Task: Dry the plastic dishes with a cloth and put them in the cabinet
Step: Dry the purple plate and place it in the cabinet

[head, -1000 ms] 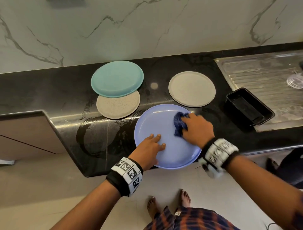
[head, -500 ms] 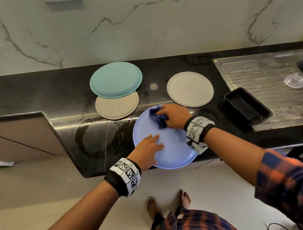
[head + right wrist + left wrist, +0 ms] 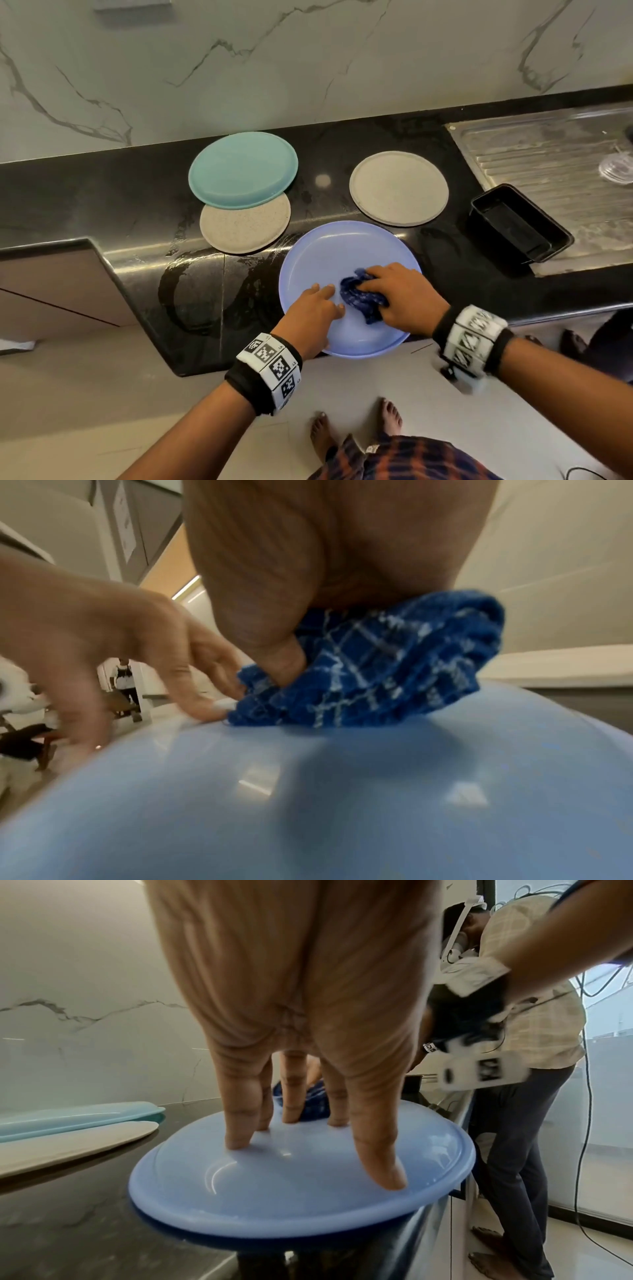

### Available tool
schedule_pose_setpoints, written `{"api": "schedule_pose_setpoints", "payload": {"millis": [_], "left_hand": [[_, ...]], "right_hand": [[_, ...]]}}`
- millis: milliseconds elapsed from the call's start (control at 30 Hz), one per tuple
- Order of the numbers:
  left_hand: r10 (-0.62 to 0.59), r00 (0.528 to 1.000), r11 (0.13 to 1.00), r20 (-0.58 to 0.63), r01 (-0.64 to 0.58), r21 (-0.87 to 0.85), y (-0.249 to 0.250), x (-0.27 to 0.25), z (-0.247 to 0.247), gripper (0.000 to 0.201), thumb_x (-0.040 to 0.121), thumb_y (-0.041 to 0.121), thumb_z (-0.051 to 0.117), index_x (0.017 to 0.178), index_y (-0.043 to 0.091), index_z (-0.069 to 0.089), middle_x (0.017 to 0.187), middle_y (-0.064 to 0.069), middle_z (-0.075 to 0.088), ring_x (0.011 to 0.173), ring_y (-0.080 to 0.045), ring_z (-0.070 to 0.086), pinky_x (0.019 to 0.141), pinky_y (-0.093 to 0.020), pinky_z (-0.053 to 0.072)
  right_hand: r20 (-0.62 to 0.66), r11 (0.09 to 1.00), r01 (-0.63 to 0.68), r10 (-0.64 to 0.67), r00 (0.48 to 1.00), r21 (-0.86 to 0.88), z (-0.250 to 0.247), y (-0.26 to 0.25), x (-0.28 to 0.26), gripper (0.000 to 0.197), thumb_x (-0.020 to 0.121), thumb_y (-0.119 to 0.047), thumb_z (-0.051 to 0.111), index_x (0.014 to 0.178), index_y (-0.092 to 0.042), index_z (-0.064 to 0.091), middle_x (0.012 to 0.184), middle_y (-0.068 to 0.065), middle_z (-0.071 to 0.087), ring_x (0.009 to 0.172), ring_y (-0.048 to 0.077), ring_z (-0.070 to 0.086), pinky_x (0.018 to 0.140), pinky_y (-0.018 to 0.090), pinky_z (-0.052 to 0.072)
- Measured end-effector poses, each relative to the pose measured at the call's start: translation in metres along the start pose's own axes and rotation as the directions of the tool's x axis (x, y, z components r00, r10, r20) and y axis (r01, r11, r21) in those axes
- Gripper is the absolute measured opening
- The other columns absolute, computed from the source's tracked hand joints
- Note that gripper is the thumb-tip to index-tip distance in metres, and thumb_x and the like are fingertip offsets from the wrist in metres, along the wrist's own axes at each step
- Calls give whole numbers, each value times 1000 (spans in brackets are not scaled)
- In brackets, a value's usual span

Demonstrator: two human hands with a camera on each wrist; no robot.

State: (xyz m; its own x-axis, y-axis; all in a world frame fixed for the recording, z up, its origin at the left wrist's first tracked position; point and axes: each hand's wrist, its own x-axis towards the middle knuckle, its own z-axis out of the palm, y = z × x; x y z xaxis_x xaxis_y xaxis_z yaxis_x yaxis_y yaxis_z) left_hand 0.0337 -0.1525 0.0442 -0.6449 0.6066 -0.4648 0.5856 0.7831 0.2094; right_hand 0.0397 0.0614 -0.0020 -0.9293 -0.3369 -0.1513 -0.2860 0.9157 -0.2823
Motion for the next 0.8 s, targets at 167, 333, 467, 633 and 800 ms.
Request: {"api": "schedule_pose_setpoints", "payload": {"millis": [167,333,467,633,800], "left_hand": [[8,1000,999,11,-9,42,-1,-2,-3,61,92,25,64,149,19,42,157,-12,24,142,-30,25,115,-32,17],[4,1000,1000,27,-4,14,-3,-3,0,64,91,28,67,149,23,42,157,-7,21,142,-30,24,115,-32,21],[-4,1000,1000,10,4,-31,-4,-2,4,66,88,24,71,148,24,44,157,-6,22,141,-29,27,115,-32,23],[-4,1000,1000,-7,4,-20,-5,0,7,65,88,25,71,148,24,45,156,-7,23,140,-29,28,115,-32,24],[7,1000,1000,4,-7,23,-5,1,9,65,89,30,70,148,22,43,154,-9,25,140,-30,28,115,-34,24]], "right_hand": [[136,993,113,-106,985,-42,-26,0,91,48,88,-23,60,134,-38,60,143,-9,54,123,25,54,94,41,49],[50,996,-94,94,994,2,-41,17,110,38,90,-27,56,128,-31,61,129,2,59,108,31,60,83,42,52],[-35,934,-330,337,941,135,-29,40,66,36,93,-33,55,125,-18,58,122,17,57,107,39,59,88,42,48],[-48,864,-483,493,869,141,-5,20,-34,52,94,-42,56,140,-20,47,130,12,48,109,37,59,85,39,48],[9,855,-514,515,857,62,1,-18,-76,51,92,-49,54,139,-30,46,129,0,49,105,26,62,73,33,42]]}}
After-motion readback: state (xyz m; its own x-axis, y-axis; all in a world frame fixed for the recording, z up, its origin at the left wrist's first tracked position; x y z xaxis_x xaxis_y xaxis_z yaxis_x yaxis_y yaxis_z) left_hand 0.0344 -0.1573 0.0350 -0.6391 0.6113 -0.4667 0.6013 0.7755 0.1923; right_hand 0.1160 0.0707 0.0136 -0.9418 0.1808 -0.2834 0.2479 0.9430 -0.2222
